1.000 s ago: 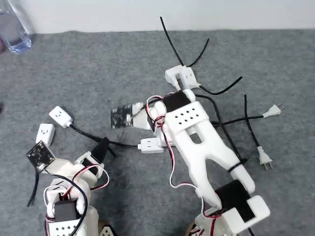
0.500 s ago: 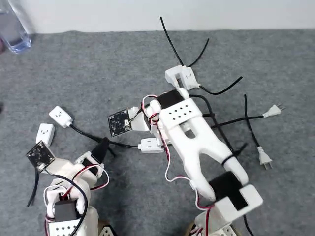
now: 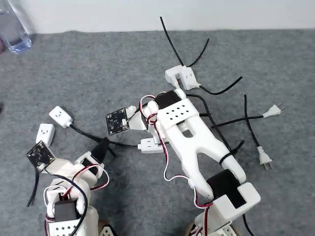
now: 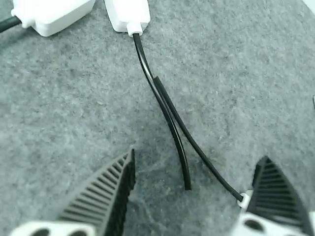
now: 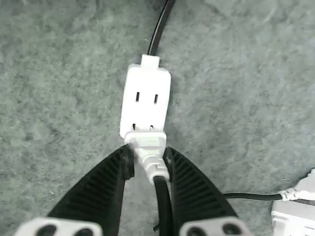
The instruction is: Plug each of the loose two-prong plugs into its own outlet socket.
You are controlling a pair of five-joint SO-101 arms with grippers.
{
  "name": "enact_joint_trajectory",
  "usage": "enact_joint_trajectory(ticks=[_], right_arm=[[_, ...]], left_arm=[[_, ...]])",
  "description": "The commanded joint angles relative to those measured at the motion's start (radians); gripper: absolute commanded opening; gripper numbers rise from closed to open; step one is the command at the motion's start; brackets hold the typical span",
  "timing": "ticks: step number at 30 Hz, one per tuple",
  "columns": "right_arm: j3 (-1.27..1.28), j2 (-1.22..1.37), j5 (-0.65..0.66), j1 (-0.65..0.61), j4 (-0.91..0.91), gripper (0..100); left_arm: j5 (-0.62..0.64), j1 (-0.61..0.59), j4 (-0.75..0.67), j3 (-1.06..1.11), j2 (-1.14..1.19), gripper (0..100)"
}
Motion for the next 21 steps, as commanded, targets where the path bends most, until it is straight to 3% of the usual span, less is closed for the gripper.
enact_joint_trajectory(ticks=[1, 21], right_arm=[[-0.054, -0.002, -0.012, 0.016, -0.018, 0.8], [-0.058, 0.11, -0.012, 0.016, -0.062, 0.8]], left_arm=[[-0.008, 0.0, -0.018, -0.008, -0.008, 36], [-0.008, 0.0, -0.015, -0.008, -0.008, 36]])
